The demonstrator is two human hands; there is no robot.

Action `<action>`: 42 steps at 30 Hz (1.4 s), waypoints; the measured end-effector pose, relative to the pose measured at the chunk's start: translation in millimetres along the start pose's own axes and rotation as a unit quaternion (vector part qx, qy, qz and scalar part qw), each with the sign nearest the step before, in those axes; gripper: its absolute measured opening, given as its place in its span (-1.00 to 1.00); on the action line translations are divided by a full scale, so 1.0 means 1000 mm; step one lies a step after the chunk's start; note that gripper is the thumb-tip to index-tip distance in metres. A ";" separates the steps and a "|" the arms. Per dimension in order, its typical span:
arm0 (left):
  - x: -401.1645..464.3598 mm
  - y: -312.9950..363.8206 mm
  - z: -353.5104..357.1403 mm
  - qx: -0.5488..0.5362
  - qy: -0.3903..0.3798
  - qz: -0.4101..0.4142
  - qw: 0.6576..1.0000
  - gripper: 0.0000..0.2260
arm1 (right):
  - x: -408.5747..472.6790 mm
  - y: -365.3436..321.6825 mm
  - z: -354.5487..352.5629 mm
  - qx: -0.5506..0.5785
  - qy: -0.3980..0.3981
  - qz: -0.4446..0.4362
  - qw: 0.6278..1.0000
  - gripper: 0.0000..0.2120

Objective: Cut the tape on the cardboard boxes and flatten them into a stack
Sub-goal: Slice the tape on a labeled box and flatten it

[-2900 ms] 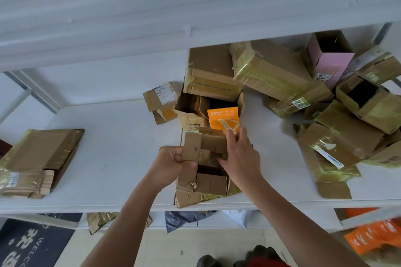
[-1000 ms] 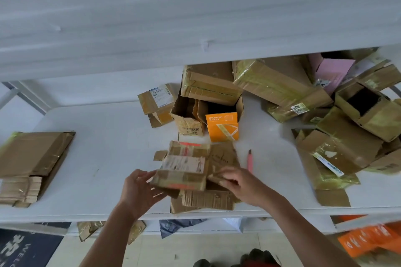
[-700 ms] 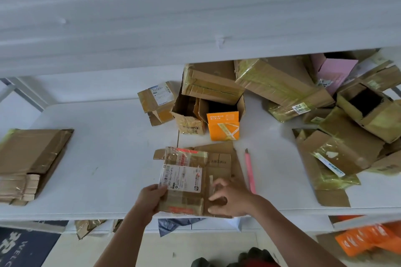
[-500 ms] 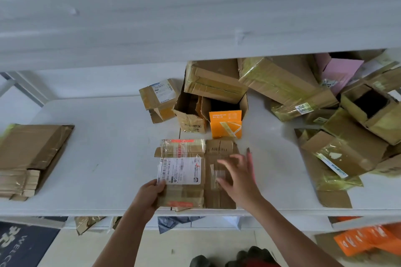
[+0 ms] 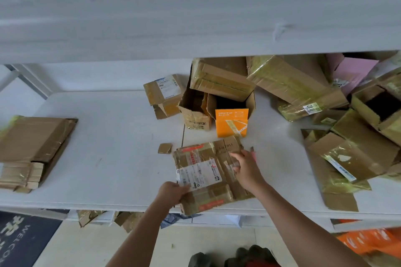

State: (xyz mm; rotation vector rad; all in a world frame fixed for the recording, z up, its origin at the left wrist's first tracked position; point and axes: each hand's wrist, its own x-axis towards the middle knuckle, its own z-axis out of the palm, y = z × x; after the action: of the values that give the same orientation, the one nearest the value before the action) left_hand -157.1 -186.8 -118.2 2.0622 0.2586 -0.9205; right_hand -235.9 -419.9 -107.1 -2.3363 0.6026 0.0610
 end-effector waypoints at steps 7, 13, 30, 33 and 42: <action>-0.001 0.004 0.019 0.094 0.126 0.017 0.987 -0.59 | -0.010 -0.010 0.016 -0.084 0.023 0.060 0.994 -0.63; -0.002 0.008 0.008 -0.015 0.036 -0.048 0.998 -0.72 | -0.011 -0.013 0.014 -0.115 -0.012 0.049 0.992 -0.56; -0.030 0.063 -0.065 0.221 0.227 0.225 0.921 -0.47 | 0.007 -0.045 0.015 0.073 -0.032 -0.012 0.997 -0.61; -0.029 0.045 -0.054 0.155 0.233 0.151 0.948 -0.32 | 0.003 -0.033 0.034 0.151 -0.006 0.079 0.985 -0.56; -0.014 -0.029 0.003 0.426 0.065 0.202 0.879 -0.44 | -0.016 -0.041 0.066 -0.221 0.088 -0.045 0.970 -0.17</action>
State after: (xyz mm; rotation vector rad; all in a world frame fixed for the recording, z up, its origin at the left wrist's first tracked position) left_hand -182.6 -169.0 -128.2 2.8234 -0.6102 -0.6817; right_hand -224.3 -344.1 -127.4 -2.8209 0.6156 -0.0627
